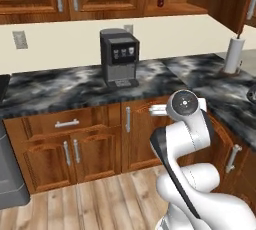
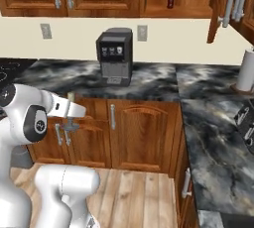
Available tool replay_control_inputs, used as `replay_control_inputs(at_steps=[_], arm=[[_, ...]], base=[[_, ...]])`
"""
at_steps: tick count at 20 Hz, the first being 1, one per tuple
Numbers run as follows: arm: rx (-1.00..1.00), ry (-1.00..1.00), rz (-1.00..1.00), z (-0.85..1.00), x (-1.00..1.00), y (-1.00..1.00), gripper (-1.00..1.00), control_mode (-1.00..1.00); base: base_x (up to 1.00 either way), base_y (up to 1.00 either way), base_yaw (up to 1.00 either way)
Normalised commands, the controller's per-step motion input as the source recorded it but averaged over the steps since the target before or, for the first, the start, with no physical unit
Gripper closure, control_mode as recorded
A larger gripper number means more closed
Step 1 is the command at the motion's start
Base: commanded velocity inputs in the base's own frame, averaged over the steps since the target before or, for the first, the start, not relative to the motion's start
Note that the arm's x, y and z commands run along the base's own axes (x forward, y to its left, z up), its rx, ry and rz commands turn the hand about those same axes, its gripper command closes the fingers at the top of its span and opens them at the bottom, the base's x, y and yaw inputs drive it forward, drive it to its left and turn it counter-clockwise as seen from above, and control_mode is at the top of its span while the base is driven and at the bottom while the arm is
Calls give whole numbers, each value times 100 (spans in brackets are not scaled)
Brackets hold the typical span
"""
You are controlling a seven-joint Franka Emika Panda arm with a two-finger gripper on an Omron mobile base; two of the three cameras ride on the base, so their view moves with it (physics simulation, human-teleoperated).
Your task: Pick the candle and candle from the dining table and place them in the open cabinet. Close the cabinet after placing the objects.
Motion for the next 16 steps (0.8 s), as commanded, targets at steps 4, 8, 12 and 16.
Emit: replay_control_inputs(at_steps=[4,8,12,16], arm=[[0,0,0,0,0,0,100,100],[0,0,0,0,0,0,100,100],[0,0,0,0,0,0,100,100],[0,0,0,0,0,0,100,100]], base=[[57,-31,0],[30,-42,0],[34,-41,0],[37,-33,0]])
